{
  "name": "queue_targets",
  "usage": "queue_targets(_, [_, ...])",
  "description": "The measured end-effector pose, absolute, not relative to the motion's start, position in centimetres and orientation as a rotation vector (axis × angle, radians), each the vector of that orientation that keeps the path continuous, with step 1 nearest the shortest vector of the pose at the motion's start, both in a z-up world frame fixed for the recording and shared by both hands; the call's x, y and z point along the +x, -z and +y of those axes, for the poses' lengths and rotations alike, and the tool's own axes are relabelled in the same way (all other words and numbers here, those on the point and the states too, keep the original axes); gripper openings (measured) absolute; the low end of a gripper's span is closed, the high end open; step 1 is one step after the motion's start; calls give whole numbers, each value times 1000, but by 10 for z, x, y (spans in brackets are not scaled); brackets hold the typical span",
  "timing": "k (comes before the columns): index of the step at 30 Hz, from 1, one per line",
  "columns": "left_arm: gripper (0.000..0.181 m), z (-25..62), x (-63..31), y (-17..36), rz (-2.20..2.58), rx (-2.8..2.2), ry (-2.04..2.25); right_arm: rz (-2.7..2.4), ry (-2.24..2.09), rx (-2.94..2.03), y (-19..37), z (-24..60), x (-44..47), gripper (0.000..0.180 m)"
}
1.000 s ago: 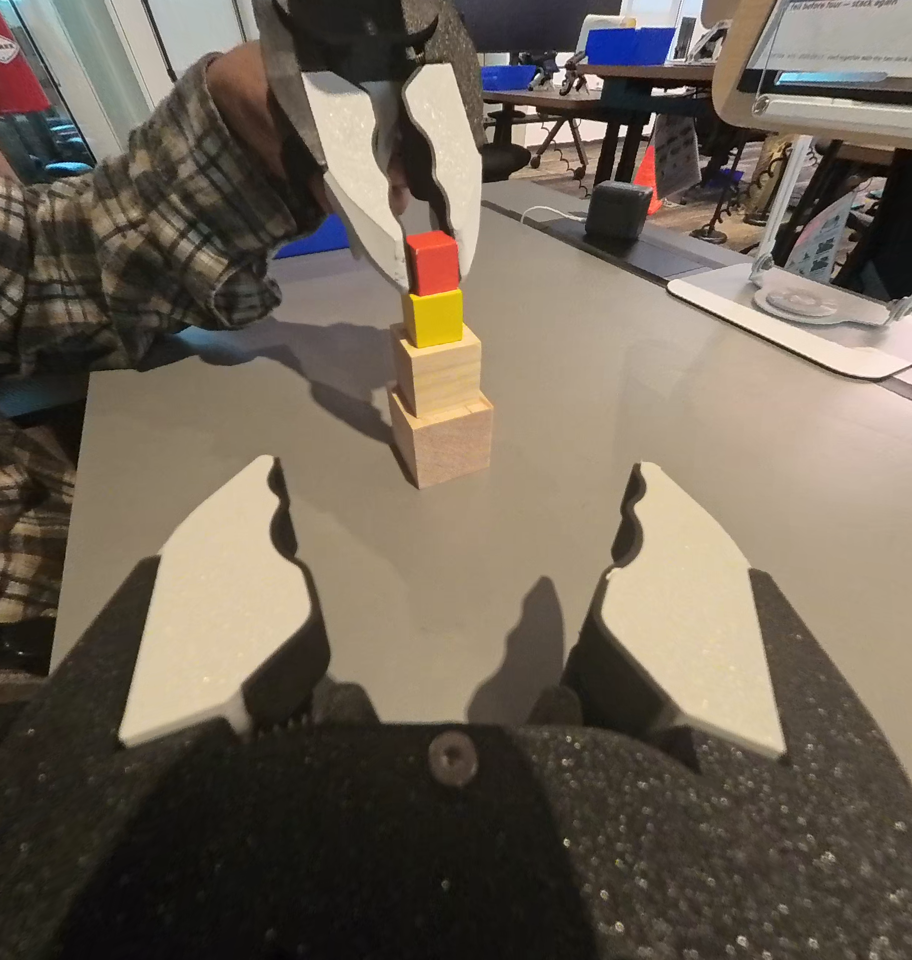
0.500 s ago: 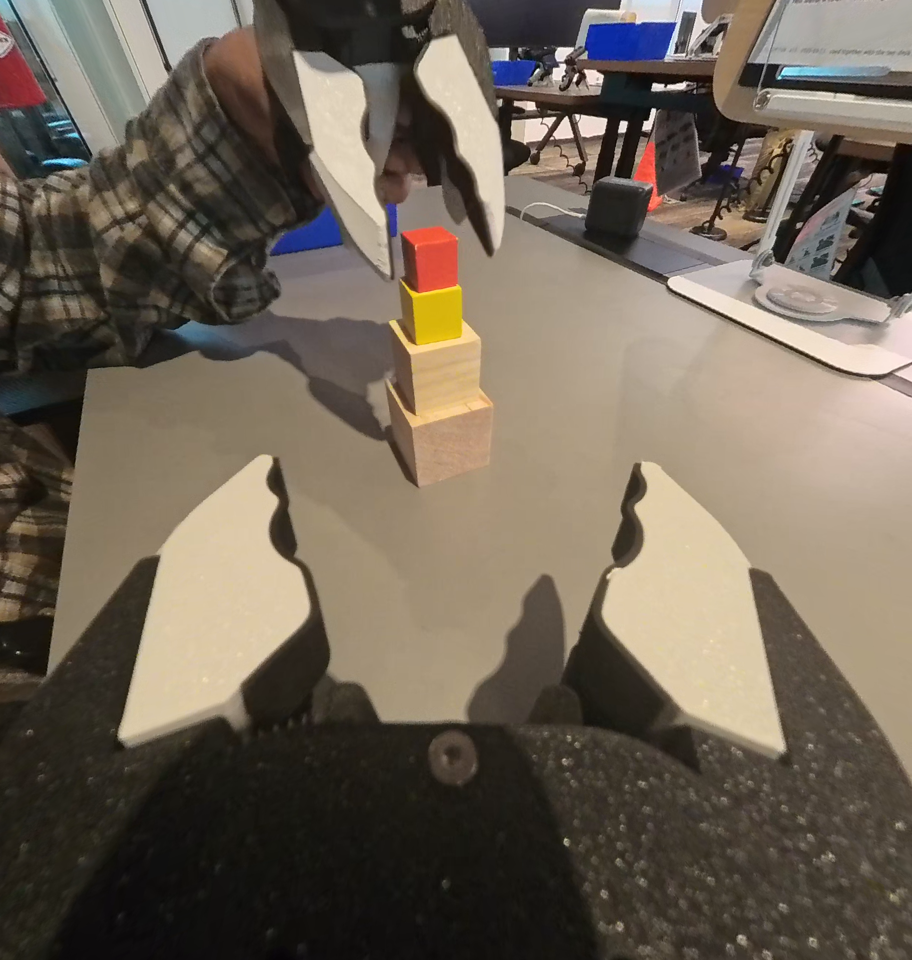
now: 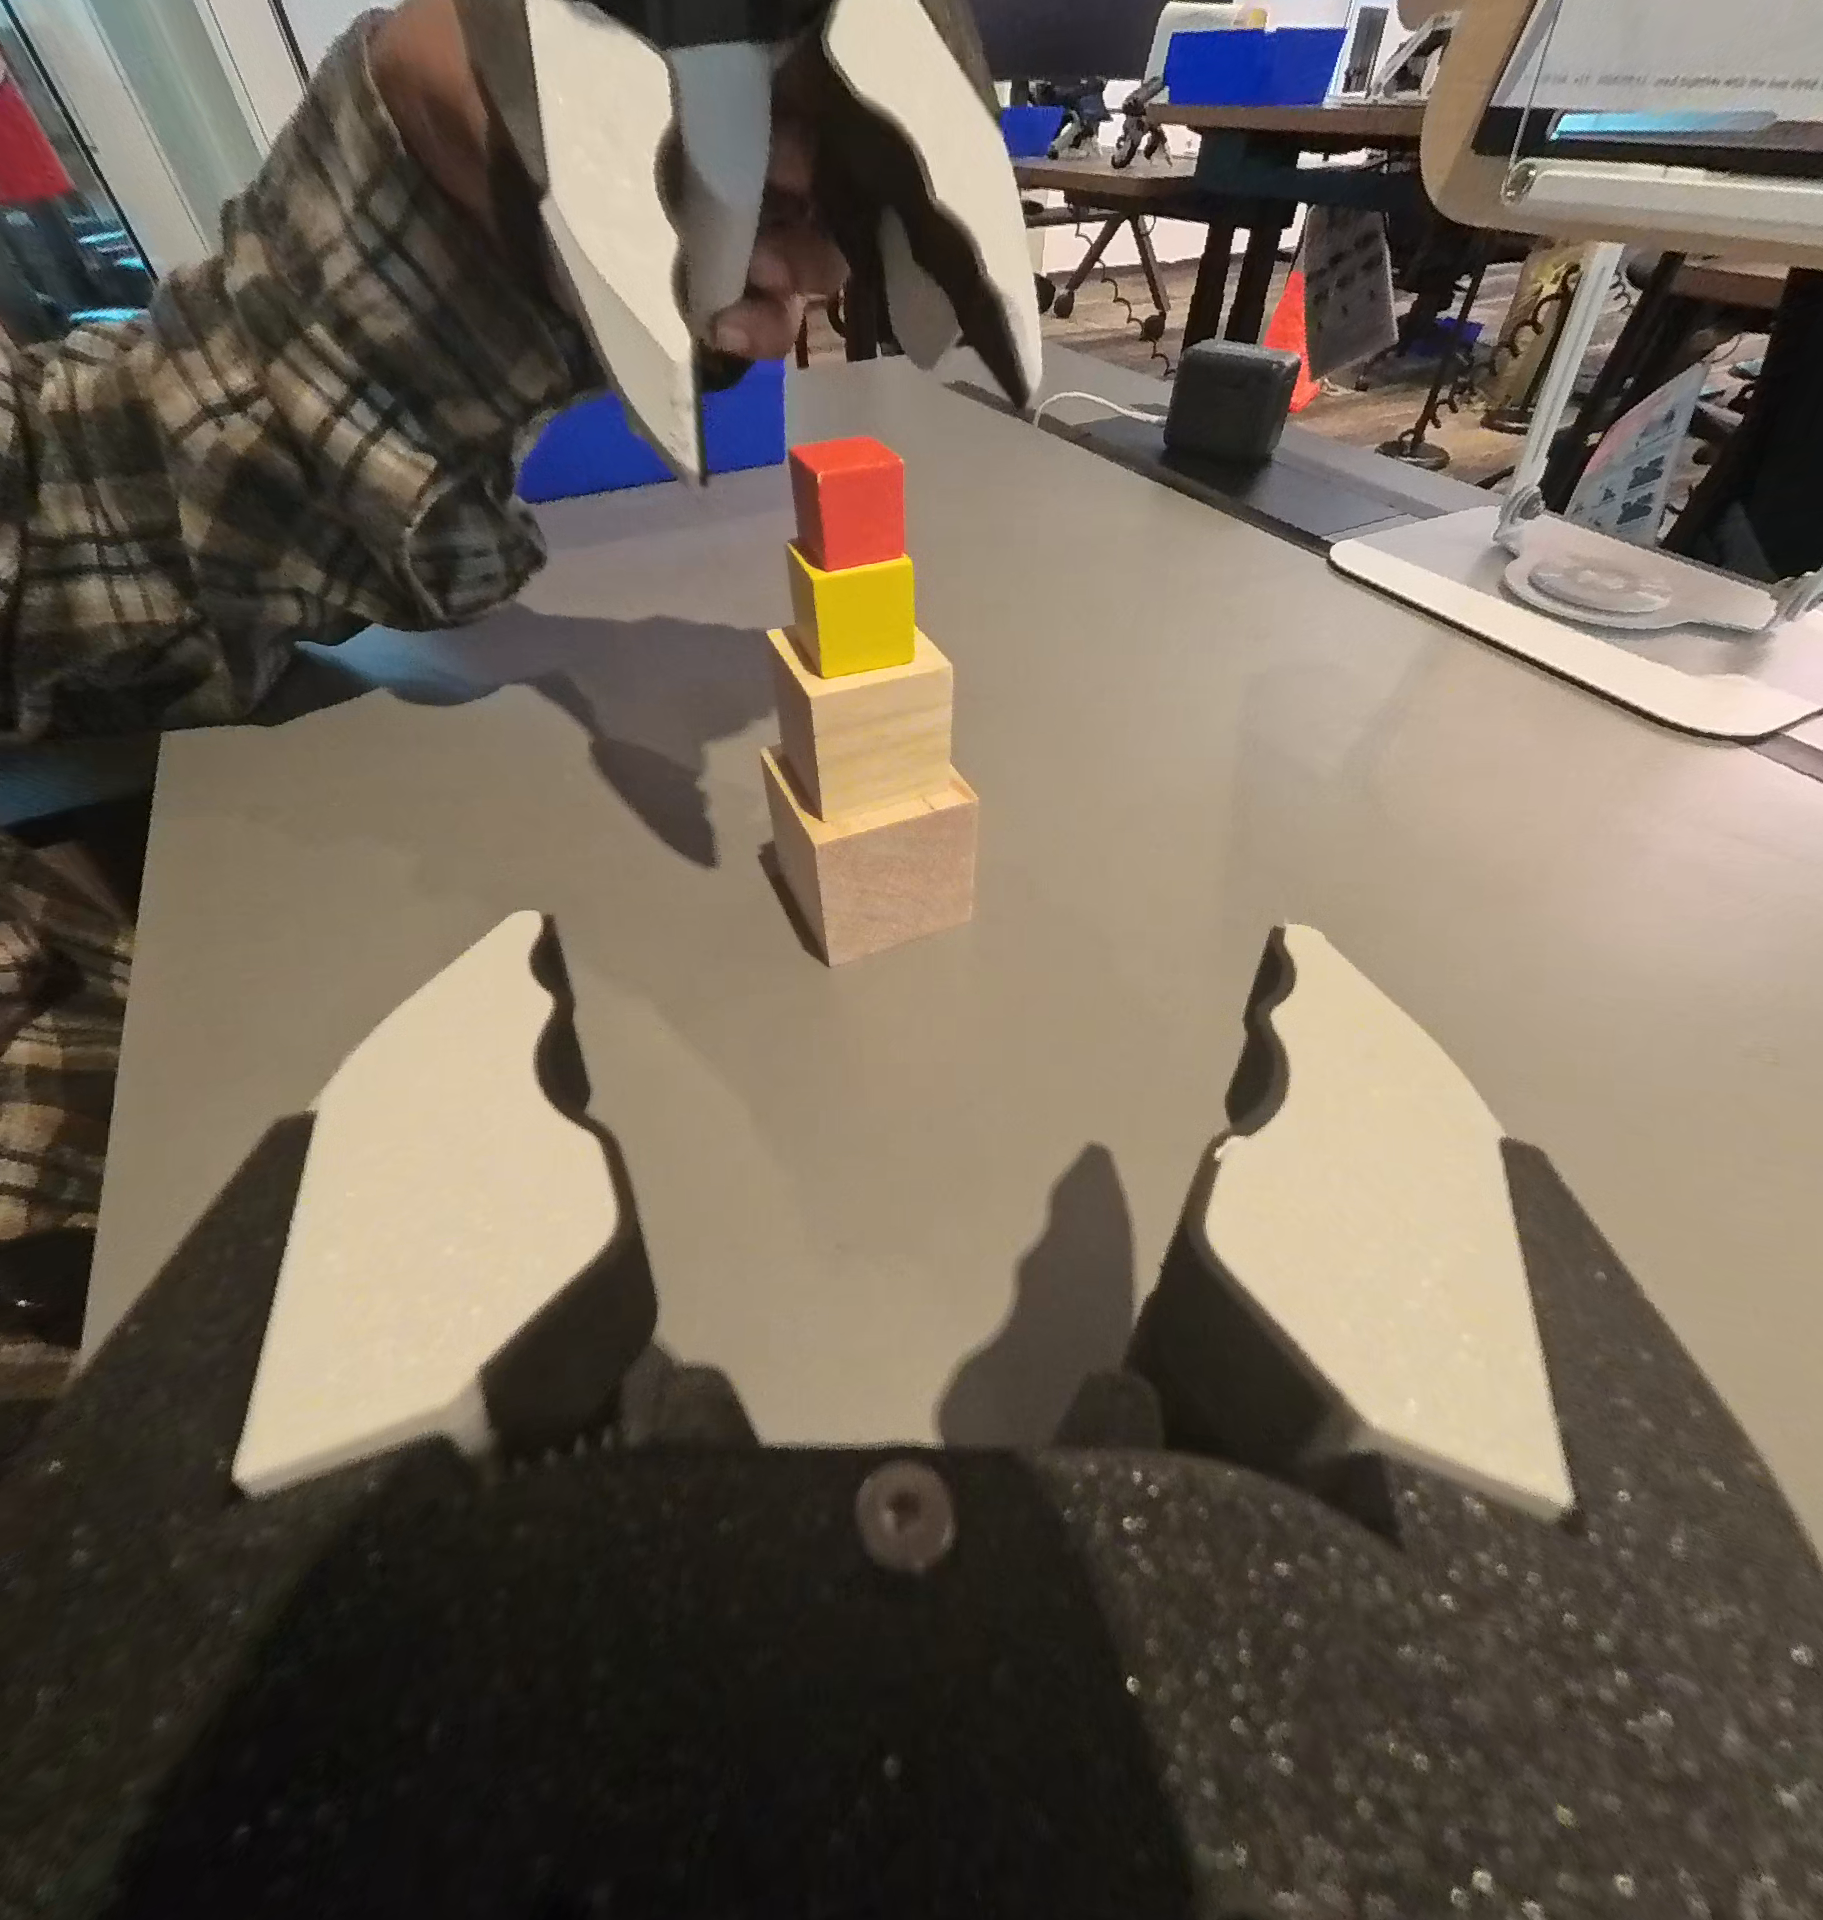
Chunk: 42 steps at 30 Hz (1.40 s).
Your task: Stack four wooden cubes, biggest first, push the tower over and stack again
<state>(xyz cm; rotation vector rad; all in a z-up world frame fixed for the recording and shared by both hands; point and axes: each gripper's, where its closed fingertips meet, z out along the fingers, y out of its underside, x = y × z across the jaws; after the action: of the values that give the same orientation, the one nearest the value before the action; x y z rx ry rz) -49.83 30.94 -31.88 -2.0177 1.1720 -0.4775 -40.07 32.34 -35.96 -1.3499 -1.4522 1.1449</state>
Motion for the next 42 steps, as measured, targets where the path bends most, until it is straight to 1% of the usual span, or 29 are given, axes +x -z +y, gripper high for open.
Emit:
queue_targets(10, [79, 302, -528, 301, 1027, -1975, 446, -1462, -1110, -1361, 357, 328, -397, 121])
queue_targets(17, [79, 272, -577, 329, 902, -1934, 371, -1577, -982, -1383, 357, 336, -391, 121])
queue_targets(21, [76, 257, -598, 339, 820, -1799, 414, -1702, -880, -1384, 358, 346, -388, 114])
queue_targets(23, [70, 256, -609, 340, 733, -1736, 463, -1757, -854, -1400, 360, 351, -388, 111])
queue_targets(27, [67, 259, -622, 338, 611, -1700, 552, -1837, -789, -1398, 358, 361, -391, 105])
queue_targets(28, [67, 260, -625, 336, 597, -1693, 541, -1858, -775, -1393, 358, 362, -393, 99])
queue_targets(29, [67, 260, -626, 334, 593, -1686, 526, -1896, -769, -1382, 359, 361, -394, 79])
queue_targets(30, [66, 260, -628, 332, 588, -1681, 500, -1981, -786, -1365, 361, 354, -392, 32])
queue_targets(31, [65, 261, -630, 331, 584, -1676, 471, -2070, -808, -1356, 364, 347, -389, 0])
queue_targets(34, [60, 262, -632, 331, 585, -1676, 419, -2148, -746, -1408, 371, 344, -397, 0])
queue_targets(37, [60, 263, -630, 334, 599, -1691, 399, -2286, -628, -1385, 381, 336, -404, 0])
queue_targets(42, [60, 263, -629, 338, 615, -1703, 398, -2446, -597, -1298, 385, 320, -416, 0])
